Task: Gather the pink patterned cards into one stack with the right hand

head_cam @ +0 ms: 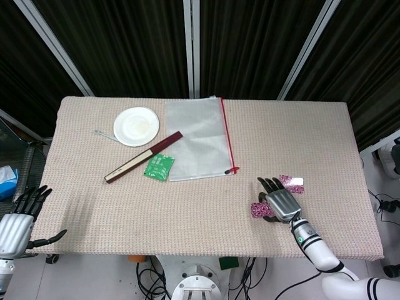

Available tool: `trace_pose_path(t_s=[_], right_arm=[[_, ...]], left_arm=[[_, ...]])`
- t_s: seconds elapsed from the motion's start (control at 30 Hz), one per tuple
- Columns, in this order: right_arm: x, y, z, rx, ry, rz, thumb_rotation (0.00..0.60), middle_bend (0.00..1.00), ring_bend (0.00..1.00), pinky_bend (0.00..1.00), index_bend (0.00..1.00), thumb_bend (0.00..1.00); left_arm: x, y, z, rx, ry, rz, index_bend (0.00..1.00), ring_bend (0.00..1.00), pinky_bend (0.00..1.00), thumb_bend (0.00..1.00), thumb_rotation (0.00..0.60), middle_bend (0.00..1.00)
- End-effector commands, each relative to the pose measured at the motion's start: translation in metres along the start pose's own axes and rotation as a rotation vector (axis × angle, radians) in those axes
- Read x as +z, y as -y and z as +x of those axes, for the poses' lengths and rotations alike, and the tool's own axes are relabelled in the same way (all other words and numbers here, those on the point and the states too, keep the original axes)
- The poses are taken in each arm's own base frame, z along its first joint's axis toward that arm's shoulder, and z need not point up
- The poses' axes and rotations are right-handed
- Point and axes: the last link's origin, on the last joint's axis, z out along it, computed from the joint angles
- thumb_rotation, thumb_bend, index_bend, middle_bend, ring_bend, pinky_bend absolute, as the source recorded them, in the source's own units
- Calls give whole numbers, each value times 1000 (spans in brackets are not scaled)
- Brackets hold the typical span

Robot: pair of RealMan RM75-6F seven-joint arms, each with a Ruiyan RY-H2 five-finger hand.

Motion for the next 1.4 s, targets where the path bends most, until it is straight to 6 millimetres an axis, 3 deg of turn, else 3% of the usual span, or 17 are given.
trace_pose_path(t_s=[0.03,0.37,0.57,1.03,1.4], right_arm=[[-3,-6,10,29,-36,-19,600,0,0,0,503,451],[-1,-58,22,117,-90,-198,600,0,0,0,504,452],[5,-76,20,133,-89,-269,600,2,0,0,503,449],[26,-77,14,102,-88,-312,600,1,0,0,477,436],[28,-80,14,90,-82,-329,600,2,0,0,457,431]], left_arm=[[0,0,0,0,0,-1,65,0,115,94,288,37],[0,1,-1,-3,6,-1,65,0,115,94,288,37],[0,1,-2,-3,8,-3,65,0,115,94,286,37],[1,0,-1,2,9,-2,65,0,115,94,287,36],[0,1,-2,1,12,2,65,0,116,94,293,37]])
